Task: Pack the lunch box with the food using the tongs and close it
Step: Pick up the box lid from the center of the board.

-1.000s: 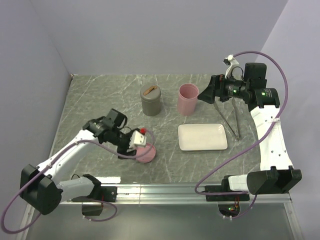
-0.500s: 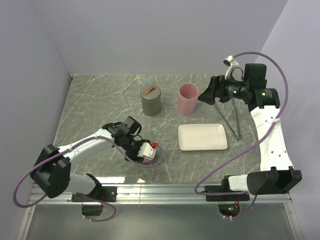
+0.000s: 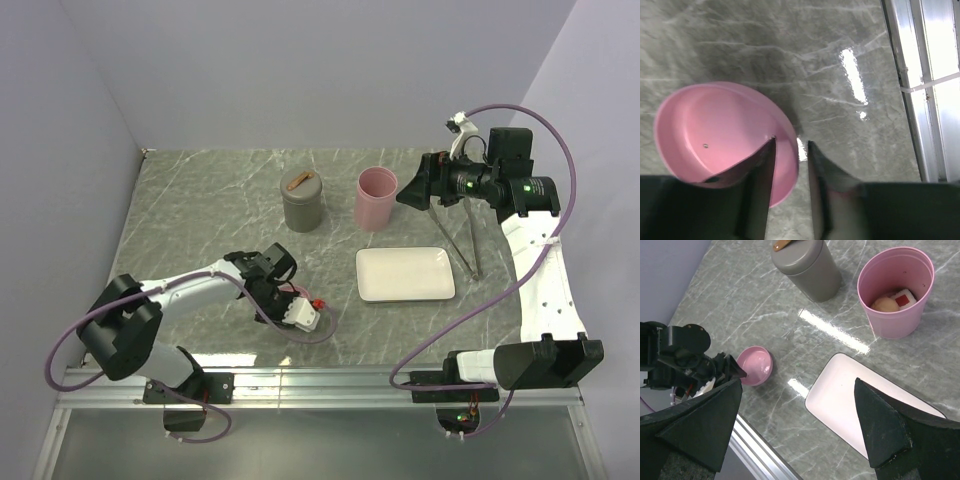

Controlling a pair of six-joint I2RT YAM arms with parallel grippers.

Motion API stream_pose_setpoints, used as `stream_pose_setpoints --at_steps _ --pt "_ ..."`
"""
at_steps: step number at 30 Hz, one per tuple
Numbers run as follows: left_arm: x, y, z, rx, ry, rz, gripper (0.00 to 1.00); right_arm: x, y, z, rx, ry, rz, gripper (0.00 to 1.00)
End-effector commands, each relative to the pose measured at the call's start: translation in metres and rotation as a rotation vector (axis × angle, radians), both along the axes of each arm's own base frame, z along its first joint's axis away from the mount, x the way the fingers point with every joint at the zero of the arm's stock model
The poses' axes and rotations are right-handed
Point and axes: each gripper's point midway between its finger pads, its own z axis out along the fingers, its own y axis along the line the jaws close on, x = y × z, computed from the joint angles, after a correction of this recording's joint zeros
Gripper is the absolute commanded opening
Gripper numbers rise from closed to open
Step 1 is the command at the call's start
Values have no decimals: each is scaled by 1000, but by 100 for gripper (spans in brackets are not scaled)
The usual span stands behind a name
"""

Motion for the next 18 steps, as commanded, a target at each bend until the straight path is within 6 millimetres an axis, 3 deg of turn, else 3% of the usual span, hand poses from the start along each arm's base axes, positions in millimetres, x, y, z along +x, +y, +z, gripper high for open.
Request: stream_pose_setpoints --at_steps 1,3,7,12,15,17,18 --pt "-3 3 -5 26 -1 -10 32 -3 0 15 -4 -55 9 100" --pt "2 -3 2 -10 -28 2 25 -3 1 14 -1 -50 10 100" --pt "9 -17 20 -99 -86 18 0 -2 3 13 22 -39 10 100" --pt "12 -41 61 -238 -78 81 0 -1 6 24 52 -57 18 100" --pt "22 -68 133 -452 -53 169 0 -3 11 36 106 -65 22 100" --pt "42 -82 190 -621 -43 285 0 0 10 42 155 -71 35 100" --pt "45 -85 210 -678 -36 313 0 1 13 43 197 -38 33 100"
